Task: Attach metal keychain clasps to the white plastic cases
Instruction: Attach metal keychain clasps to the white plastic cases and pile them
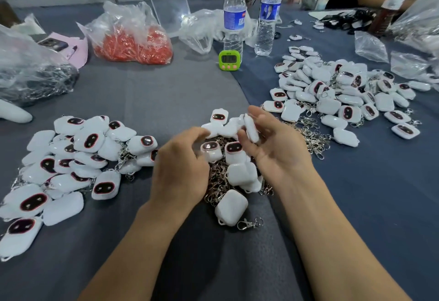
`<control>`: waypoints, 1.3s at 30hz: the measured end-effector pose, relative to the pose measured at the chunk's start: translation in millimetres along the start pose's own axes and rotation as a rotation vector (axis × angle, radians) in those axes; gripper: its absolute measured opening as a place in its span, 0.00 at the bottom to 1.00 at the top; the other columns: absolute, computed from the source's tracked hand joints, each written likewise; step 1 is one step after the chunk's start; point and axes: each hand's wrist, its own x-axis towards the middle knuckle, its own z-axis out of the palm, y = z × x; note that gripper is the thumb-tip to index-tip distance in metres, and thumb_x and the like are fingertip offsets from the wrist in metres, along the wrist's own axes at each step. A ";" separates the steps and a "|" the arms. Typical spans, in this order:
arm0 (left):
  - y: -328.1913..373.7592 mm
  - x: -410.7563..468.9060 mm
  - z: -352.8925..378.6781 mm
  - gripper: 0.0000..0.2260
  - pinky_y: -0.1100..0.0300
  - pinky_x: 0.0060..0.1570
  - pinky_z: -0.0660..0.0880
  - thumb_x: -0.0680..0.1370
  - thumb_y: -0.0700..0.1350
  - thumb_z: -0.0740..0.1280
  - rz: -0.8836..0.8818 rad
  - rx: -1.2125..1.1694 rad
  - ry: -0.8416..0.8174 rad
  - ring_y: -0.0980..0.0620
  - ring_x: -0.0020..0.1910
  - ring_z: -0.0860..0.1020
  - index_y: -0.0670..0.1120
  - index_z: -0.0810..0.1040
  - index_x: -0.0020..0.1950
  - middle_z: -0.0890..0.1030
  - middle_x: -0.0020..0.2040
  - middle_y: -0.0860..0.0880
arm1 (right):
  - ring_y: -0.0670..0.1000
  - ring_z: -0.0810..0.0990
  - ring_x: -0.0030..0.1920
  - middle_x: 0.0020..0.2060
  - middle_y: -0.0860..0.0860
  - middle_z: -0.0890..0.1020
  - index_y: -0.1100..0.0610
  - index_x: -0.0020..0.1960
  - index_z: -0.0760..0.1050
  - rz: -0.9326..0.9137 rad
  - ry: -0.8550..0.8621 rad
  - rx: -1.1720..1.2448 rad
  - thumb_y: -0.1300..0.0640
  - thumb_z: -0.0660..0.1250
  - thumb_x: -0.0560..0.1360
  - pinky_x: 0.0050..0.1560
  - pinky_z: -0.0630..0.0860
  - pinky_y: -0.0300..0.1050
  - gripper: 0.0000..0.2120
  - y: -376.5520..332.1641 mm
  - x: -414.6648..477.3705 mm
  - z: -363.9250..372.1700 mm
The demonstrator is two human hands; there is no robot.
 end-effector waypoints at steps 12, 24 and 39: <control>-5.0 -3.1 -3.9 0.09 0.73 0.36 0.70 0.72 0.43 0.71 -0.084 -0.073 -0.226 0.65 0.39 0.79 0.58 0.79 0.45 0.81 0.36 0.60 | 0.42 0.82 0.54 0.51 0.44 0.86 0.49 0.59 0.84 -0.366 -0.295 -1.037 0.67 0.69 0.72 0.57 0.79 0.40 0.20 38.9 -22.9 23.4; -6.1 -11.0 2.1 0.04 0.58 0.35 0.66 0.76 0.54 0.72 0.075 0.231 -0.123 0.51 0.40 0.78 0.55 0.84 0.46 0.78 0.40 0.55 | 0.52 0.85 0.40 0.43 0.49 0.85 0.46 0.54 0.76 -0.430 -0.096 -0.880 0.63 0.60 0.79 0.42 0.84 0.56 0.13 37.8 -15.6 15.3; -5.9 5.6 -4.3 0.11 0.66 0.40 0.79 0.75 0.29 0.71 -0.438 -0.878 -0.048 0.55 0.39 0.84 0.44 0.85 0.49 0.87 0.41 0.47 | 0.46 0.76 0.30 0.29 0.47 0.81 0.53 0.42 0.82 -0.287 -0.174 -0.846 0.63 0.76 0.69 0.31 0.73 0.42 0.06 45.5 -12.1 13.6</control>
